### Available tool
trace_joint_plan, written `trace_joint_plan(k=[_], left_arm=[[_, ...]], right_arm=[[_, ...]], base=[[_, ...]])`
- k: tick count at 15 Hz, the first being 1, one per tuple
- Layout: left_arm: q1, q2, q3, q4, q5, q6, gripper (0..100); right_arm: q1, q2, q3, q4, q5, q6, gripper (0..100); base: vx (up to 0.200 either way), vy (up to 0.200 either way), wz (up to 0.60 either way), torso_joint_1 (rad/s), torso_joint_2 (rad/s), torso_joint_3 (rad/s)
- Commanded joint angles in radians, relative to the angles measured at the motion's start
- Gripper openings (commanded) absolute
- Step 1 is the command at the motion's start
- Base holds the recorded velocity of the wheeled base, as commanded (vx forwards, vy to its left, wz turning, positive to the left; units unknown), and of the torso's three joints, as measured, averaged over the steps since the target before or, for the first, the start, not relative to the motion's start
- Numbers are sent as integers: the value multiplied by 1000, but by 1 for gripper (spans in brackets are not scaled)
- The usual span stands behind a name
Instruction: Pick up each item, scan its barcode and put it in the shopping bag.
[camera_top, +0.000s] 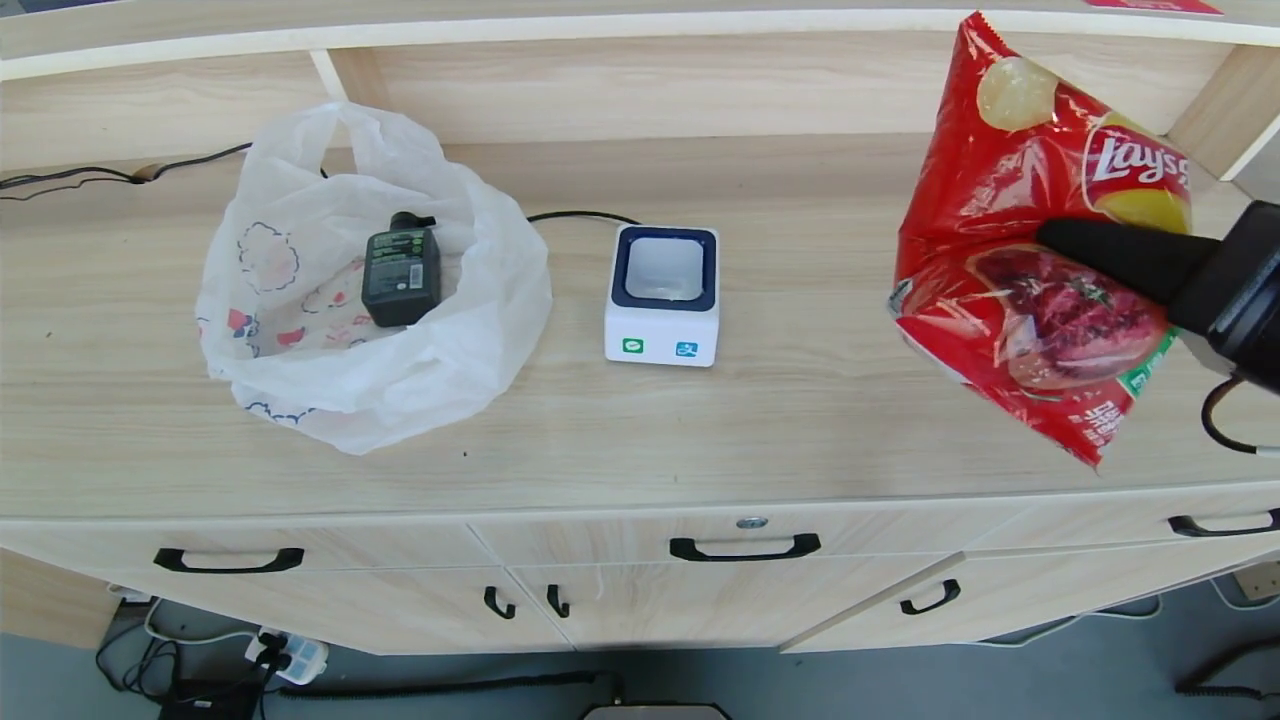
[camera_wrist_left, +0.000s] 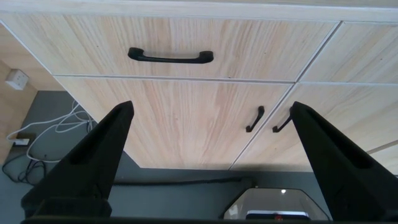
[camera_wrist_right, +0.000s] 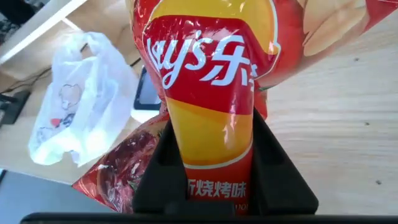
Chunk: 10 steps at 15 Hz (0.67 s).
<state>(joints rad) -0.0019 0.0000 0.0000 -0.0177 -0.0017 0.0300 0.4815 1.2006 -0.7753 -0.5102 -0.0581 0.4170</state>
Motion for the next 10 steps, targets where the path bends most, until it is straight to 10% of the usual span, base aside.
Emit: trace_joint_plan(k=[1, 10], left_arm=[[-1, 0, 0, -1, 0, 1, 100], [0, 2, 0, -7, 0, 37, 100]], right_arm=[[141, -55, 171, -162, 0, 43, 0], [273, -47, 194, -218, 319, 482, 0]], base=[[0, 0, 0, 0, 0, 0], [0, 0, 0, 0, 0, 0]])
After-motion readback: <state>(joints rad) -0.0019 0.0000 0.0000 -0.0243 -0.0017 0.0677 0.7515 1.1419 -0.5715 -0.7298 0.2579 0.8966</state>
